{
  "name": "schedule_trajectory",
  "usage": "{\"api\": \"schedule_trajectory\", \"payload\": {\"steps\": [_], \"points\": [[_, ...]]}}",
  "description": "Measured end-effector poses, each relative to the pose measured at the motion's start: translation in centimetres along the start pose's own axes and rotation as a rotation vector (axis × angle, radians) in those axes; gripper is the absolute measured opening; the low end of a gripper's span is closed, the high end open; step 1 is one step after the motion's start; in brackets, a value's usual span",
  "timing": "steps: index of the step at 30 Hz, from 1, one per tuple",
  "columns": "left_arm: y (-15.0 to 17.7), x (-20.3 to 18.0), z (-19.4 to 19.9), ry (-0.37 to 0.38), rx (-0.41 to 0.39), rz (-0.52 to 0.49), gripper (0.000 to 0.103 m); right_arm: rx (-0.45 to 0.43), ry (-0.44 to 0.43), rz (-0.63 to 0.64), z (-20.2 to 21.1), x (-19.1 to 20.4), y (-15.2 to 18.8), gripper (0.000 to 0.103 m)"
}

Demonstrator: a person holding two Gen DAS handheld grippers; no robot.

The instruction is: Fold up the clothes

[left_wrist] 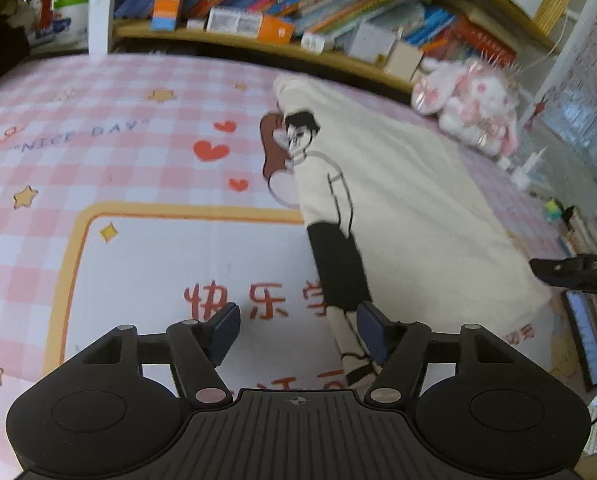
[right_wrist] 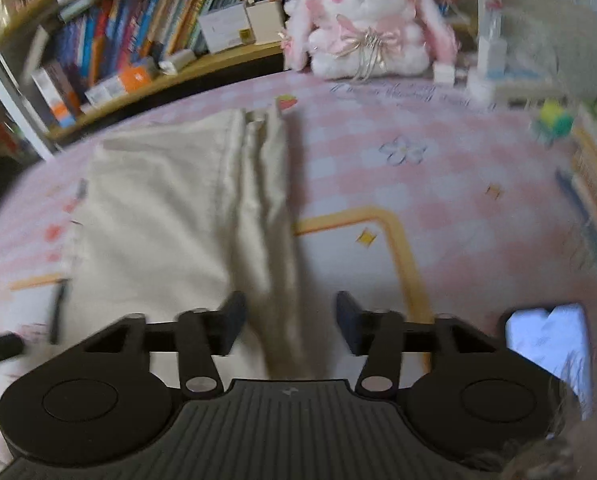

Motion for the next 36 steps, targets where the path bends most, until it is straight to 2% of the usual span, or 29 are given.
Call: {"api": "schedule_trajectory", "payload": {"steps": [6, 9, 10, 12, 13, 14, 15, 19, 23, 28, 36], "points": [[-0.4, -0.4, -0.8, 0.040, -0.007, 0.069, 0.065, 0.055, 0.007, -0.049, -0.3, 0.3, 1.4, 0.043], [-0.3, -1.0, -1.1, 0.065, -0.002, 0.065, 0.061, 0.070, 0.022, -0.058, -0.4, 0.1, 2.0, 0.035], [-0.2, -1.3, -1.3, 0.079, 0.002, 0.066, 0.056, 0.063, 0.028, -0.066, -0.4, 0.0, 2.1, 0.033], [0.0, -1.7, -1.7, 0.102, 0.012, 0.082, 0.018, 0.053, 0.033, -0.070, -0.3, 0.1, 2.3, 0.028], [0.1, -1.8, -1.9, 0.111, 0.021, 0.098, 0.016, 0.051, 0.034, -0.070, -0.4, 0.2, 2.4, 0.027], [0.1, -1.7, -2.0, 0.122, 0.019, 0.117, 0.006, 0.049, 0.035, -0.070, -0.4, 0.2, 2.4, 0.025], [0.1, -1.4, -1.9, 0.137, 0.012, 0.144, 0.003, 0.050, 0.035, -0.070, -0.5, 0.4, 2.5, 0.022], [-0.7, -0.2, 0.0, 0.125, -0.075, 0.150, 0.003, 0.047, 0.030, -0.068, -0.4, 1.3, 2.7, 0.017], [-1.5, 2.2, 1.7, 0.087, -0.131, 0.172, 0.003, 0.067, -0.036, -0.034, -0.7, 3.9, 3.4, 0.017], [-1.0, 3.8, 2.0, 0.070, -0.116, 0.179, 0.003, 0.081, -0.098, 0.046, -0.5, 7.1, 4.4, 0.016], [0.2, 4.9, 1.7, 0.070, -0.067, 0.158, 0.003, 0.080, -0.065, 0.002, -0.2, 7.1, 5.0, 0.017]]}}
Point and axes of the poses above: each gripper's, at about its wrist camera, not at the fingertips, and z roughly against the way its jaws point, x to its left, y to its underside, the point moved 7 cm from there along -z, roughly the way its jaws point, and after that the axes turned 9 degrees about -x, right-handed, at the moved point
